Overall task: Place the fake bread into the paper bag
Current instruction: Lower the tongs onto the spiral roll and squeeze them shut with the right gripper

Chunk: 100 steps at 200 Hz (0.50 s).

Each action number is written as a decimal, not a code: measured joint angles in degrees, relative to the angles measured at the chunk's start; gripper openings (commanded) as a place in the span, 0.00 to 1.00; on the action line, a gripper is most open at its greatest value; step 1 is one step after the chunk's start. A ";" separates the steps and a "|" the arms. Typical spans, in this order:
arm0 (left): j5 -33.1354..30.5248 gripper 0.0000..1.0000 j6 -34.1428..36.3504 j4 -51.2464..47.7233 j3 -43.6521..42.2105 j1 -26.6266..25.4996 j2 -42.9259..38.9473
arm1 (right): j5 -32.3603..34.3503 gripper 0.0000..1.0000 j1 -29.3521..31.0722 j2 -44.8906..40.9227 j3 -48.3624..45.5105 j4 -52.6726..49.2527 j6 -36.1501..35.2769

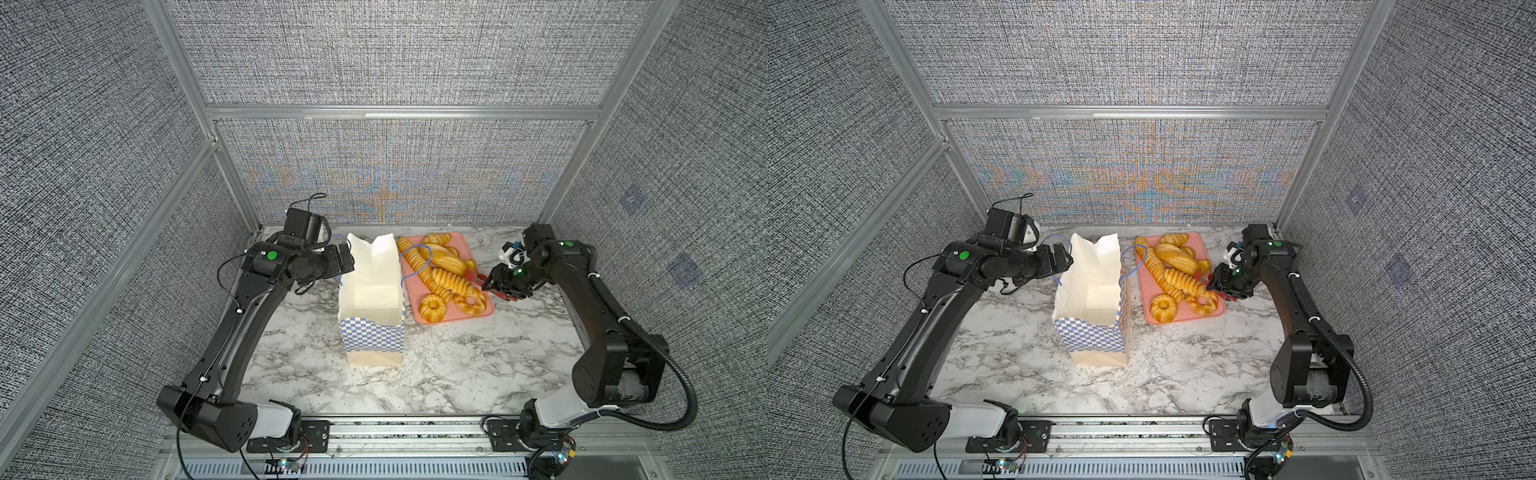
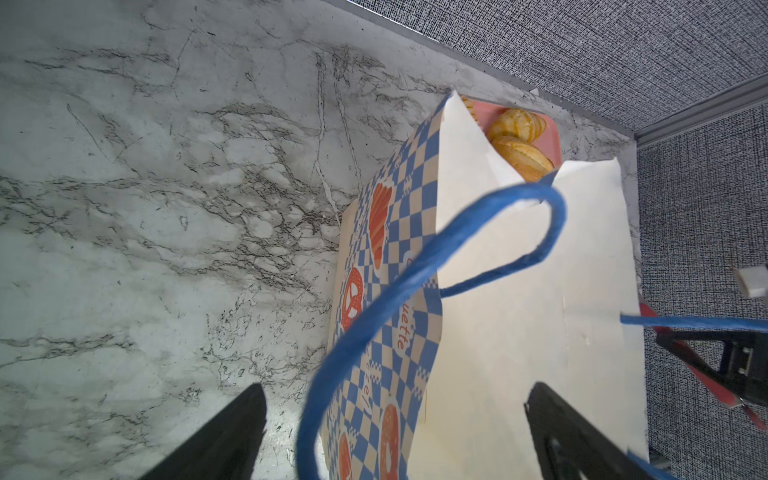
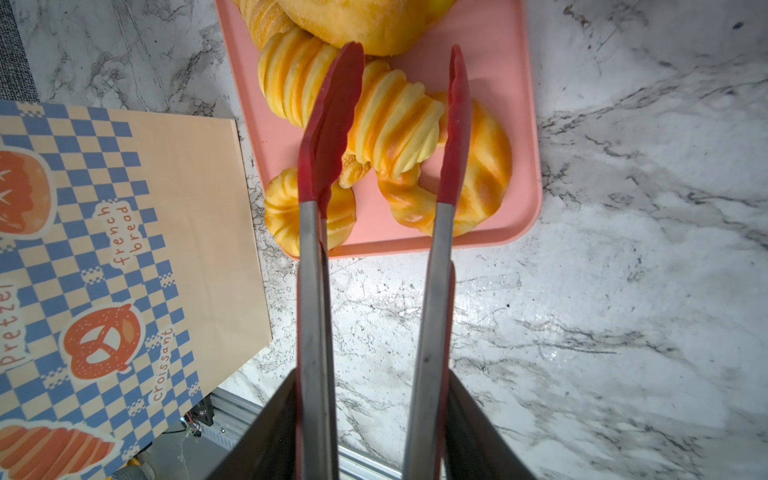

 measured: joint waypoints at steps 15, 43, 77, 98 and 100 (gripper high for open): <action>0.02 0.98 0.00 0.31 0.00 0.00 0.42 | -0.20 0.52 -0.28 -1.16 -1.60 0.07 0.28; 0.07 0.98 0.02 0.76 0.55 0.00 1.14 | -0.98 0.52 -0.92 -2.78 -4.44 0.28 1.49; 0.24 0.98 0.09 0.72 0.66 0.00 1.25 | -3.15 0.53 -1.64 -4.17 -6.88 1.70 3.19; 0.24 0.98 0.09 0.72 0.66 0.00 1.25 | -4.79 0.53 -2.05 -5.25 -8.63 2.97 5.18; 0.24 0.98 0.09 0.72 0.66 0.00 1.22 | -4.96 0.53 -2.10 -5.38 -8.83 3.10 5.44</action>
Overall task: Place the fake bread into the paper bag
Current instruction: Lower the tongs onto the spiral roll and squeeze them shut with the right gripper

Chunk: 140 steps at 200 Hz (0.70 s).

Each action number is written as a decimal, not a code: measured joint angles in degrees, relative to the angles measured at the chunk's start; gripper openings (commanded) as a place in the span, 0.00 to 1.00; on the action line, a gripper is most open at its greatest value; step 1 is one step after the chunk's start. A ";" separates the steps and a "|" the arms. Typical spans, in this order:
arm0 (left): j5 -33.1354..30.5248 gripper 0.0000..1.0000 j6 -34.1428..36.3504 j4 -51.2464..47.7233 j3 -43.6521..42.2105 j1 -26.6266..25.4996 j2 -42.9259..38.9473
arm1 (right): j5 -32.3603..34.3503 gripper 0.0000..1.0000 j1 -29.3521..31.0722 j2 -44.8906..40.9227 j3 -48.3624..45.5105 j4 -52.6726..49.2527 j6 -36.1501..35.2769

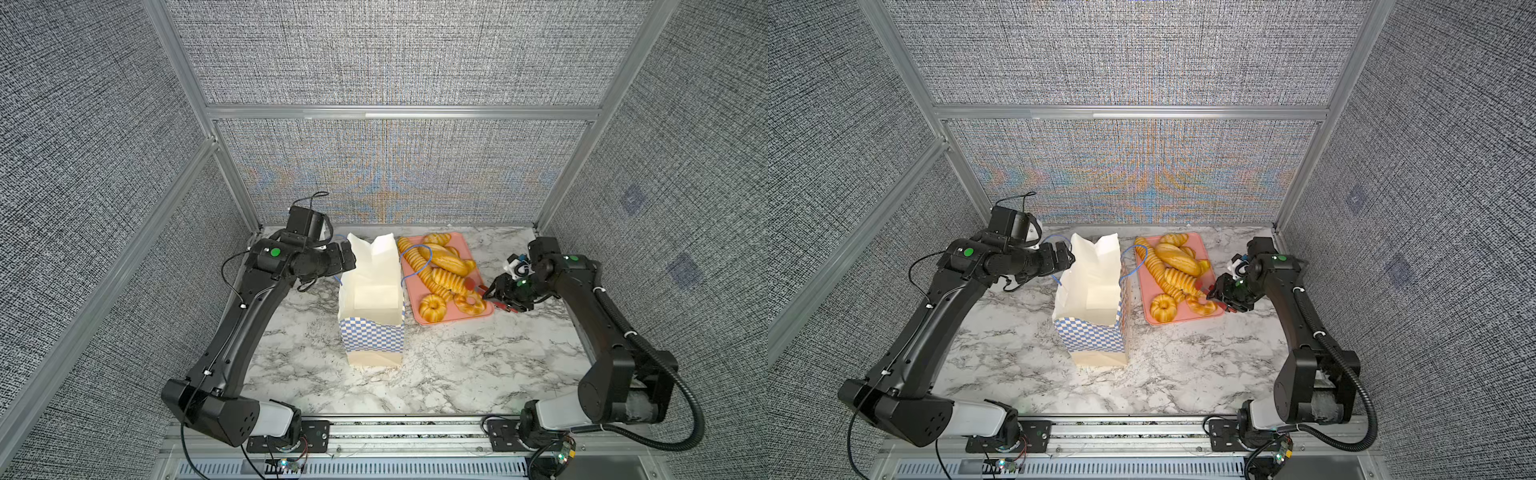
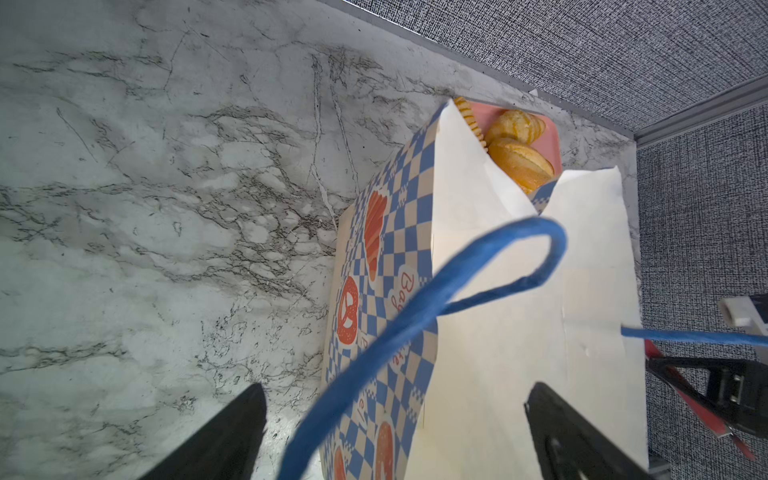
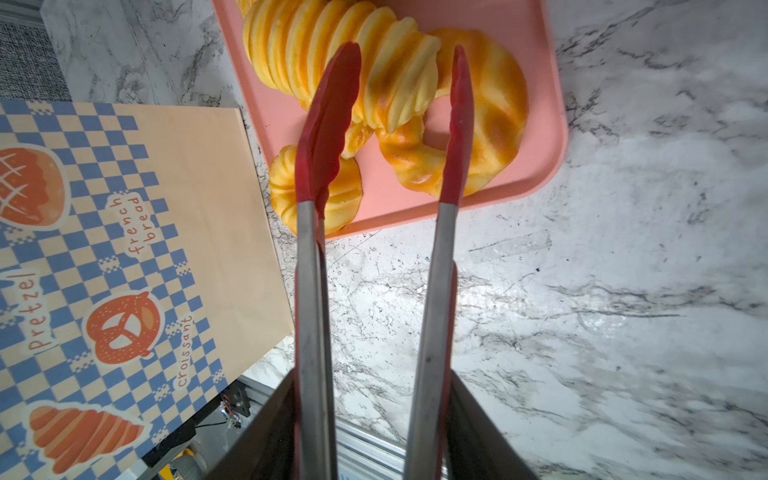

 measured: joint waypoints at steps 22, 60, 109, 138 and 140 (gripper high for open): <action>-0.02 0.98 -0.02 -0.02 -0.02 0.00 -0.20 | -1.84 0.54 -0.50 -1.53 -2.29 1.81 3.06; 0.00 0.98 -0.07 0.00 -0.46 0.00 -0.59 | -3.93 0.55 -1.55 -4.20 -5.75 4.98 7.65; 0.02 0.98 -0.07 -0.02 -0.48 0.00 -0.59 | -6.19 0.55 -1.86 -4.17 -7.32 8.70 10.60; 0.02 0.98 -0.15 -0.02 -0.52 0.00 -0.85 | -7.26 0.54 -1.86 -4.02 -7.74 9.94 11.19; 0.02 0.98 -0.20 -0.04 -0.55 0.00 -0.87 | -7.30 0.54 -1.86 -3.98 -7.76 10.03 11.19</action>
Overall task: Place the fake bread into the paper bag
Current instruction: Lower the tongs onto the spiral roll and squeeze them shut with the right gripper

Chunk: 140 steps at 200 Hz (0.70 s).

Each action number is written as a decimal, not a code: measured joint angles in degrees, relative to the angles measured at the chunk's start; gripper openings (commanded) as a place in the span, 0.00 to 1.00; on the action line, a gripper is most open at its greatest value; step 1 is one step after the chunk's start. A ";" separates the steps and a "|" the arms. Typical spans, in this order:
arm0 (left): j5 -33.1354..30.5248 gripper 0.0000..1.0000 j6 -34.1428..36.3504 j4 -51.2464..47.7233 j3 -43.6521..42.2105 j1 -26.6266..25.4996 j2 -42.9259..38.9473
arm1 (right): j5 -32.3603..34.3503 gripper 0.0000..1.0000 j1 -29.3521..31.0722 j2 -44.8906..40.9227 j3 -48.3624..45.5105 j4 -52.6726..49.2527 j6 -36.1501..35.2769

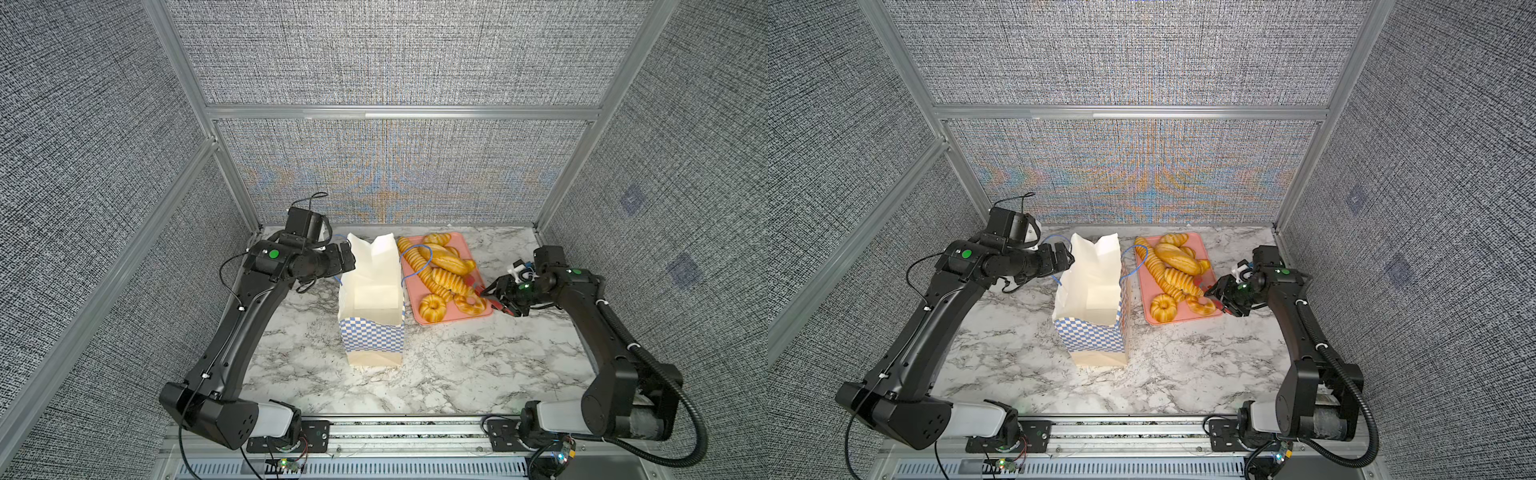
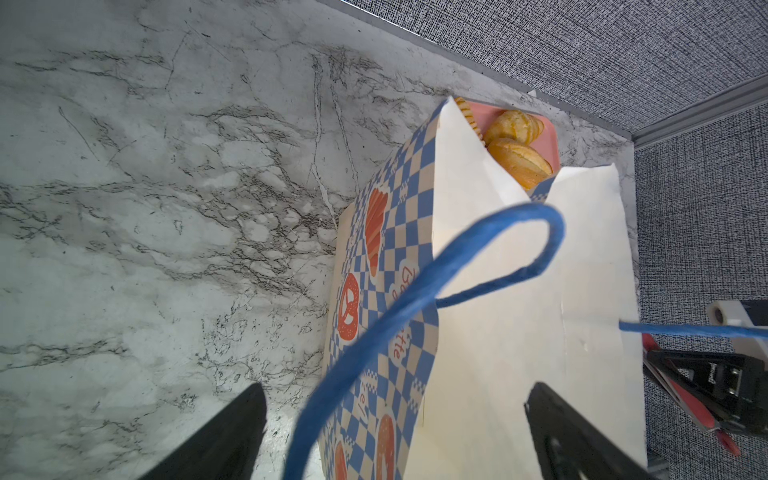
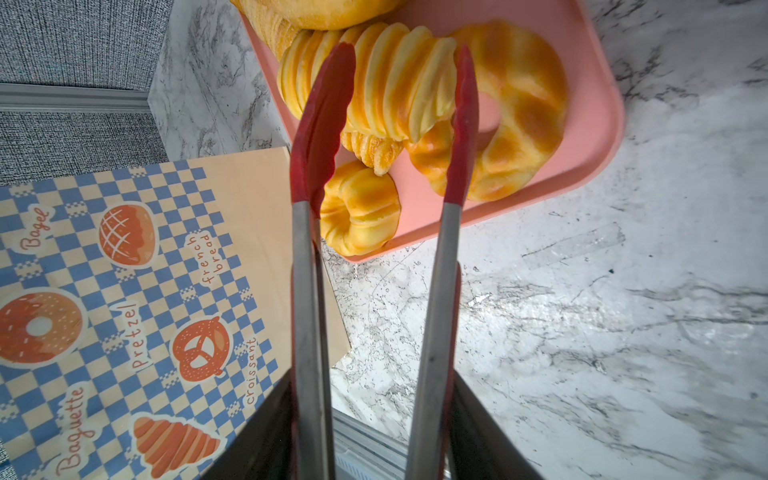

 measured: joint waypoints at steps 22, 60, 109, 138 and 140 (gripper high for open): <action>-0.02 0.98 -0.33 0.00 -0.20 0.00 -0.33 | -0.48 0.53 0.00 0.37 -0.33 0.26 0.00; -0.04 0.98 -0.61 0.02 -0.98 0.00 -0.85 | -0.52 0.53 0.00 0.79 -0.39 0.13 -0.04; -0.09 0.98 -0.94 0.02 -1.07 0.00 -0.94 | -0.52 0.53 0.00 1.75 -0.44 -0.09 -0.79; -0.20 0.99 -1.38 0.04 -1.31 0.00 -1.11 | -0.55 0.53 -0.04 2.19 -0.44 -0.20 -1.07; -0.20 0.98 -1.40 0.04 -1.31 0.00 -1.11 | -0.55 0.53 -0.04 2.21 -0.44 -0.20 -1.09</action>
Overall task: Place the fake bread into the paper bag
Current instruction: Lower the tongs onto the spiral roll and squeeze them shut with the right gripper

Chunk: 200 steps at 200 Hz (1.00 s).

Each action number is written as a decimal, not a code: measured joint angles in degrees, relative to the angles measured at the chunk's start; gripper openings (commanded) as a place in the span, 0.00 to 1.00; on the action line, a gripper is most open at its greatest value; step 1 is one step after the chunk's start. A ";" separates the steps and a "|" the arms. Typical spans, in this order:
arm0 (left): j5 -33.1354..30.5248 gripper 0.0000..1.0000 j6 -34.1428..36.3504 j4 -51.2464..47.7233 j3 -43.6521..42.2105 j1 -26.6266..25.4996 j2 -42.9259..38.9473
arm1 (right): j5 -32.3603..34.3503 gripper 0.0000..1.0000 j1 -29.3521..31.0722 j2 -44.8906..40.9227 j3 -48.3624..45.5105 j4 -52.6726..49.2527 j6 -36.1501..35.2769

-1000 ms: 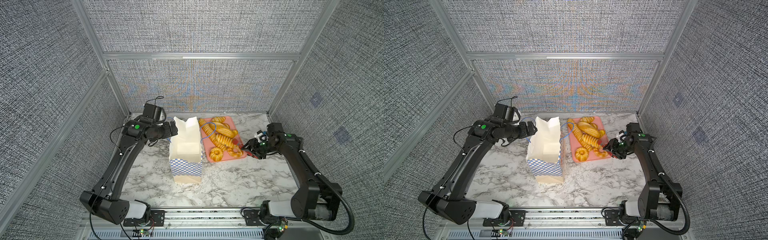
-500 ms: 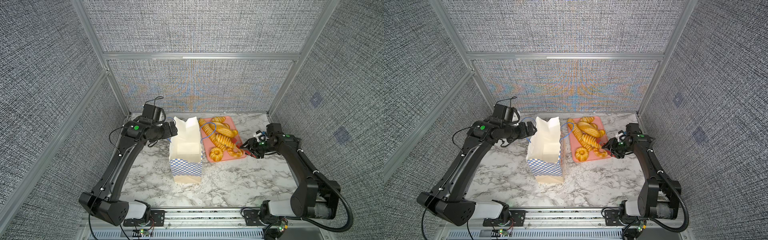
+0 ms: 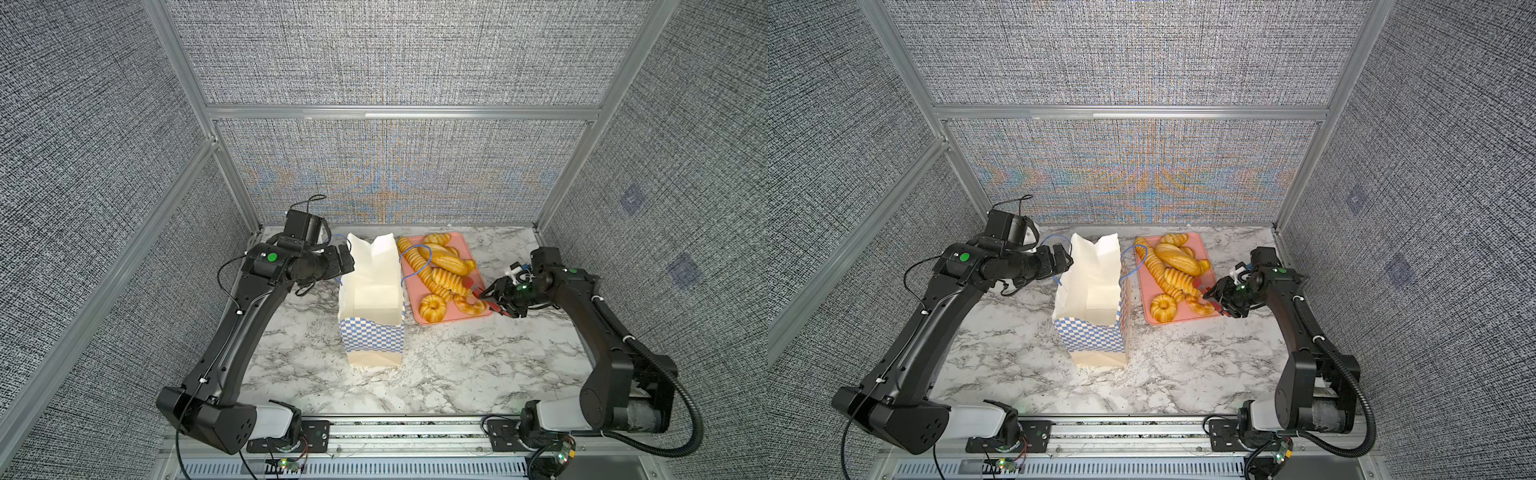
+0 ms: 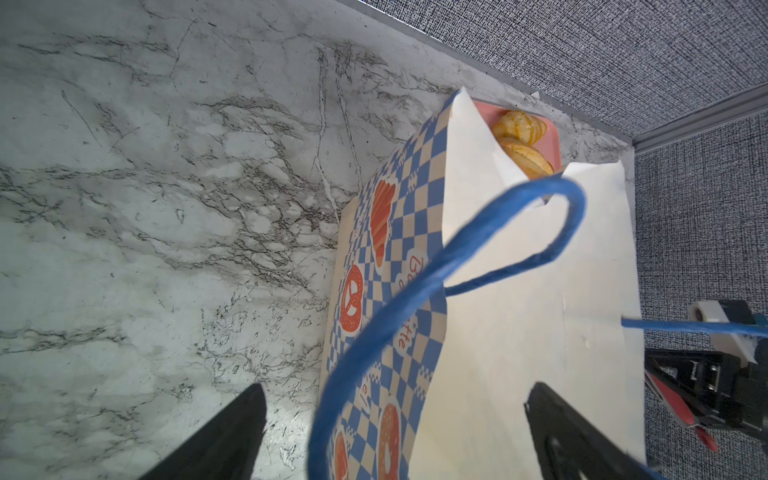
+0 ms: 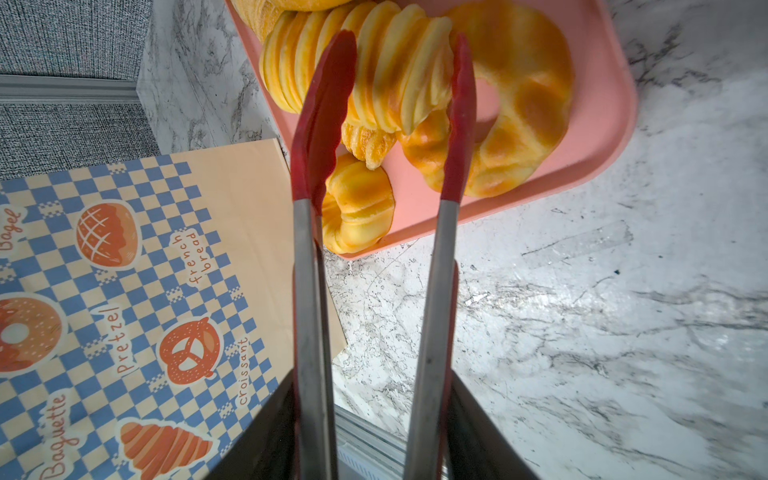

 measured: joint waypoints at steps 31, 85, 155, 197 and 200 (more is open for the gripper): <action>-0.04 0.98 0.00 -0.02 -0.15 0.00 -0.02 | 0.02 0.51 0.00 0.33 0.00 -0.04 -0.44; -0.04 0.98 -0.39 -0.02 -0.42 0.00 -0.02 | 0.04 0.37 -0.11 0.81 0.13 -0.15 -0.55; -0.07 0.98 -0.44 -0.02 -0.39 0.00 -0.02 | 0.37 0.23 -0.76 -1.01 0.90 -0.72 -0.20; -0.07 0.98 -0.66 0.09 -0.15 0.00 -0.02 | -0.33 0.18 -1.31 -3.02 2.69 -2.45 -0.39; -0.07 0.98 -0.66 0.07 -0.13 0.00 -0.02 | -0.39 0.18 -1.38 -3.15 2.80 -2.58 -0.42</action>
